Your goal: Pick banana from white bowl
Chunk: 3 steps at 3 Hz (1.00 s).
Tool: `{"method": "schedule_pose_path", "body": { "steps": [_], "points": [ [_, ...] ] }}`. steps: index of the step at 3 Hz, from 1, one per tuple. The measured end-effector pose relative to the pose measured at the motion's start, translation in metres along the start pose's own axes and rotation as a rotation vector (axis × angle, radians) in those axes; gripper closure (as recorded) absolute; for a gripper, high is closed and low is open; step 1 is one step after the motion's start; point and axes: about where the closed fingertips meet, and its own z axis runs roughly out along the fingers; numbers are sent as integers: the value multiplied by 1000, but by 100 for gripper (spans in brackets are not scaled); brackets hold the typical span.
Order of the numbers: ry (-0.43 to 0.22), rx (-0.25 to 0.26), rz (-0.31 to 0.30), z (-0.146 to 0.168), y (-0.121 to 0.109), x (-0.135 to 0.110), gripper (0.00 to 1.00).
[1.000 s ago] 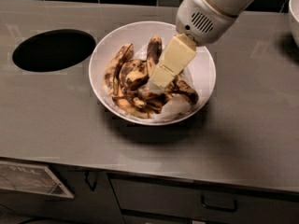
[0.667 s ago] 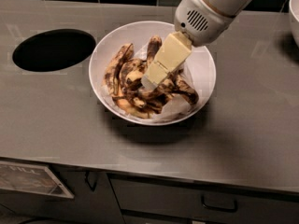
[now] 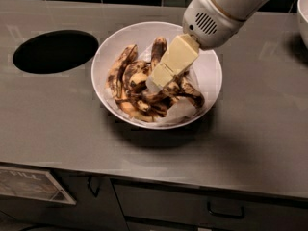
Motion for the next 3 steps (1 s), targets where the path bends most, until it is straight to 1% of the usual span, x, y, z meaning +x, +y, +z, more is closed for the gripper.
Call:
{"method": "schedule_pose_path", "body": {
  "steps": [1, 2, 3],
  "points": [
    [-21, -1, 14, 4, 4, -1, 0],
    [-36, 8, 20, 8, 8, -6, 0],
    [-37, 37, 33, 13, 12, -11, 0]
  ]
}}
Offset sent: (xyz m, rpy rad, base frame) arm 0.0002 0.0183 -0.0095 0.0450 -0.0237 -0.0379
